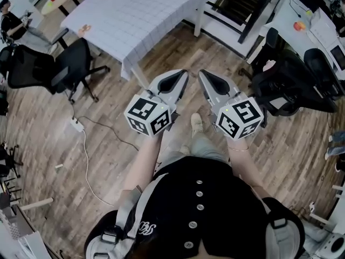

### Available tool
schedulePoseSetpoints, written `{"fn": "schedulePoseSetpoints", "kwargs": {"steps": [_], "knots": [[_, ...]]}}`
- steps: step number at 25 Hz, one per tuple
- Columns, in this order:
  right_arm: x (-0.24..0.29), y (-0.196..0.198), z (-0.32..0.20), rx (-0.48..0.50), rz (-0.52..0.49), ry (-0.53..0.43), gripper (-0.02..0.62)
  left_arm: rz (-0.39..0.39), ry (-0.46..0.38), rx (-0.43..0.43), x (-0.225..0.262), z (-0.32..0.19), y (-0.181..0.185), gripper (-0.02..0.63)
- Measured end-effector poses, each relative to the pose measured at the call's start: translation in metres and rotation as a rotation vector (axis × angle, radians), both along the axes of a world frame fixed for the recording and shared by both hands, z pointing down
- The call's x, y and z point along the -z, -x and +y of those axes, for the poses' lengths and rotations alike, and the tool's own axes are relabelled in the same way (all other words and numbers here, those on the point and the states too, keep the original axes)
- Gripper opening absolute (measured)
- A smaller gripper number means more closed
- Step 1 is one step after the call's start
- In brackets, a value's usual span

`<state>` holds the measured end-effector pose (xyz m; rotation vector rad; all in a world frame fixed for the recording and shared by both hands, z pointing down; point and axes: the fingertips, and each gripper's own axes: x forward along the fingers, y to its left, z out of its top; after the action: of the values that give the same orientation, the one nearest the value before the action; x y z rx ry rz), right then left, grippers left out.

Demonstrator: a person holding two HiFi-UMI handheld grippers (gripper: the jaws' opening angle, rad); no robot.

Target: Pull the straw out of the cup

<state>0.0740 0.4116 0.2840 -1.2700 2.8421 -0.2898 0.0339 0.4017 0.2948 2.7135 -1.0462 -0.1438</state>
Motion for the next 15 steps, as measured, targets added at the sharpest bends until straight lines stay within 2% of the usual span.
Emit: {"fn": "schedulePoseSetpoints", "kwargs": {"steps": [8,15], "knots": [[-0.014,-0.001,-0.061,-0.017,-0.02,-0.005,0.0,0.013,-0.004,0.036,-0.014,-0.052,0.009,0.0],[-0.011,0.004,-0.144,0.057,-0.006,-0.004,0.0,0.012,-0.002,0.056,-0.011,-0.133,0.0,0.0]]}}
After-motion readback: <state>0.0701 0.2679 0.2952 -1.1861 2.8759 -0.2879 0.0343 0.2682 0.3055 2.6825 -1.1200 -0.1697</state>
